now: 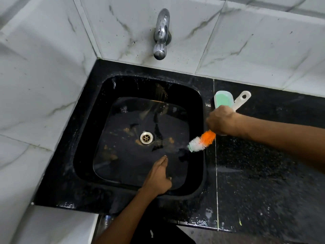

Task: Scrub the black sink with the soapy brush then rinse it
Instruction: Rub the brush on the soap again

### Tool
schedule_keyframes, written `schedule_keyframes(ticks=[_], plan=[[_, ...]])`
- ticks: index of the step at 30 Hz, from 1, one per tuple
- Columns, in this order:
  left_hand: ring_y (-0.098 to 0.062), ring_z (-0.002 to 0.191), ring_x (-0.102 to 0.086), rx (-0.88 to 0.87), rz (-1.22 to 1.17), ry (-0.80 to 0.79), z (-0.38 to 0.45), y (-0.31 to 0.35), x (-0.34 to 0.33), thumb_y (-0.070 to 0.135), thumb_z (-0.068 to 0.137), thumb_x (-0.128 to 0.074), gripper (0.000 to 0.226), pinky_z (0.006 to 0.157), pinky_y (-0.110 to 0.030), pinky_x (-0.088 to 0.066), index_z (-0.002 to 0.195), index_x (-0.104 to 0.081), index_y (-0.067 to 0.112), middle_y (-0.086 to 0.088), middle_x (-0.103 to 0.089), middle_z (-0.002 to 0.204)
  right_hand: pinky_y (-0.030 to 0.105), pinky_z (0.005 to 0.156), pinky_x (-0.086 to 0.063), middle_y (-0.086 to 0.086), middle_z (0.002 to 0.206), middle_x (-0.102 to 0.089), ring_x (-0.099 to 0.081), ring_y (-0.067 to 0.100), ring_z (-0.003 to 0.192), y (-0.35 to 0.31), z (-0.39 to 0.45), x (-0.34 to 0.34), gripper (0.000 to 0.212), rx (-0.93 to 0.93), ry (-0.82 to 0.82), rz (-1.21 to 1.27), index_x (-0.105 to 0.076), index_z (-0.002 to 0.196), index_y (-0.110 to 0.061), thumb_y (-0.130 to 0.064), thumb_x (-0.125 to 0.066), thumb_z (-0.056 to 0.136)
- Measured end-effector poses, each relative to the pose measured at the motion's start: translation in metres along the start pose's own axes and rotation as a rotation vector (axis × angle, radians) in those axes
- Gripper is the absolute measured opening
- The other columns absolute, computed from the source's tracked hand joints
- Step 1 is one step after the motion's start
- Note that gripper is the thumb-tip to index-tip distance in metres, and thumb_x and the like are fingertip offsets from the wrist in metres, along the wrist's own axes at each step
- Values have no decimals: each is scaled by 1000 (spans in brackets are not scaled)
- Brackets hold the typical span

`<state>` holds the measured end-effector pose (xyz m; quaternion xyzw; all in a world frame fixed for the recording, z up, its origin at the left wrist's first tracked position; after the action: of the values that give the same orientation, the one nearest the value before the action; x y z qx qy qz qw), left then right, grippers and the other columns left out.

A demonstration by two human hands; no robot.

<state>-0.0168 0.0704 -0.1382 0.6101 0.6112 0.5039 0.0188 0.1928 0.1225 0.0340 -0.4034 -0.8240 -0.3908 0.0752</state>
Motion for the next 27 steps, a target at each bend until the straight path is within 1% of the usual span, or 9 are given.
schedule_keyframes(ticks=[3,8,10,12,15,17,19,23,27], plan=[[-18,155,-16,-2,14,-22,1,2,-3,20,91,-64,84,124,-26,-19,161,-20,10,-2,-17,169,28,67,-45,0,111,-68,-67,21,100,12,-11,19,24,-110,137,30,-68,108,-21,-16,-47,96],[-20,155,-17,11,16,-40,-4,1,-3,16,91,-63,82,124,-29,-22,161,-21,8,-3,-18,169,31,74,-49,2,119,-65,-64,23,108,-42,-28,-5,25,96,-95,24,-65,116,-17,-20,-56,93],[-21,154,-20,20,23,-27,-4,1,-2,15,90,-62,79,124,-28,-22,160,-24,7,-5,-22,167,29,66,-43,-1,112,-67,-65,20,101,-40,-34,2,22,20,0,66,-66,112,-21,-22,-51,95],[-24,151,-28,34,31,-23,-6,3,2,15,87,-62,76,123,-30,-26,157,-32,7,-6,-30,164,28,67,-44,-1,112,-67,-66,20,101,-62,-40,2,23,76,47,48,-66,112,-21,-25,-50,96],[-31,130,-52,71,40,27,-7,-5,7,21,76,-56,61,108,-40,-47,136,-57,9,-7,-56,141,32,69,-43,3,119,-65,-64,24,107,-111,-56,-18,23,230,-86,51,-61,116,-18,-23,-53,96],[-32,116,-60,106,50,42,-7,-10,10,22,72,-52,52,96,-42,-54,120,-64,7,-10,-62,124,31,69,-41,2,122,-63,-63,23,109,-112,-61,-20,26,149,-86,116,-60,120,-20,-23,-52,95],[-34,110,-61,118,47,36,-10,-9,12,19,76,-55,43,93,-42,-55,115,-64,4,-12,-62,120,30,71,-38,1,123,-62,-62,22,111,-119,-65,-12,28,138,-36,150,-59,122,-21,-24,-51,95],[-34,102,-62,136,7,39,-15,-8,15,12,82,-59,23,87,-43,-56,103,-65,3,-12,-62,112,32,75,-45,3,119,-62,-62,25,106,-164,-74,-2,32,295,-23,257,-55,121,-19,-19,-57,90],[-38,102,-65,191,-47,65,-18,-20,24,13,82,-59,21,84,-41,-57,98,-69,5,-16,-68,108,38,84,-53,1,112,-63,-64,25,100,-157,-75,-11,29,244,-78,402,-57,113,-21,-15,-58,85]])
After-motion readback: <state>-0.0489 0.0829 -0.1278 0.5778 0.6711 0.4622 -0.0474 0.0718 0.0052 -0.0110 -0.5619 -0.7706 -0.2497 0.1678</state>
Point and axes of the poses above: each hand's wrist, its own z-axis towards the middle knuckle, its own x-axis out of the back of the hand, y = z × x, the point moved 10 cm from there along z, towards the middle knuckle
